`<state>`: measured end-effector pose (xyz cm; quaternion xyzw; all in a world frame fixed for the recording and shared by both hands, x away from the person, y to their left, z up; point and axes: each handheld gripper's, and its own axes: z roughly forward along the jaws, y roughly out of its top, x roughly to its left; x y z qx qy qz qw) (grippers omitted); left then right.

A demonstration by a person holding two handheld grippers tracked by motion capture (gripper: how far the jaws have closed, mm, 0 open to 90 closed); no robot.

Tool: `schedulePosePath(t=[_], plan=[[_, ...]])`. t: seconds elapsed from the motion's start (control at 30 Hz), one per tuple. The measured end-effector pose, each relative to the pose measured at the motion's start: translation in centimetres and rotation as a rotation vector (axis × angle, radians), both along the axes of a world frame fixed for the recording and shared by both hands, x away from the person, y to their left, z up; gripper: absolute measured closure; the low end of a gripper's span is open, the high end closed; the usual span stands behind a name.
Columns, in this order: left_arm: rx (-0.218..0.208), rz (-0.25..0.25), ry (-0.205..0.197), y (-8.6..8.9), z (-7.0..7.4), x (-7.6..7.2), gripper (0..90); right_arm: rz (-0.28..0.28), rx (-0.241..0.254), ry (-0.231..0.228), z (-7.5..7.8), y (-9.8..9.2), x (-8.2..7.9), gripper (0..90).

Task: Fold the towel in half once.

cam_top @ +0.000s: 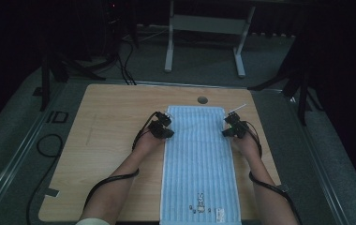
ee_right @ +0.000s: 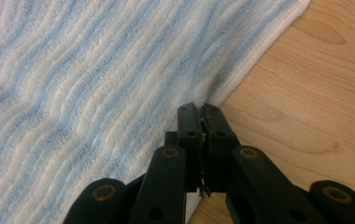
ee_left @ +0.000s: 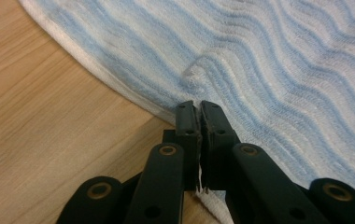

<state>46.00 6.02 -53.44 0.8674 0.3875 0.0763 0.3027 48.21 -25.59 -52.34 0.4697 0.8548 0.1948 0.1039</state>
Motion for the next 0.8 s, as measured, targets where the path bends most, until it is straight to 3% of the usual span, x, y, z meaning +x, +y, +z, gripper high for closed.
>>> schedulePosePath(t=[0.17, 0.4, 0.53, 0.7, 0.8], plan=[[-0.057, -0.005, -0.010, 1.2, 1.6, -0.6, 86.7, 0.009, 0.056, -0.046, 1.9, -0.7, -0.9, 87.9], [-0.045, -0.065, -0.063, 1.8, 3.7, -3.9, 86.4, 0.085, 0.083, -0.097, 4.1, -0.8, -4.1, 87.7], [-0.053, -0.107, -0.062, 1.9, 4.2, -6.1, 86.2, 0.112, 0.092, -0.112, 4.2, -1.3, -6.4, 87.7], [-0.041, -0.136, -0.048, 1.7, 3.4, -7.8, 85.4, 0.116, 0.108, -0.104, 3.4, -1.9, -8.3, 87.7], [-0.023, -0.183, 0.000, 1.4, 2.6, -8.8, 84.9, 0.125, 0.093, -0.096, 2.5, -2.0, -9.4, 87.6]])
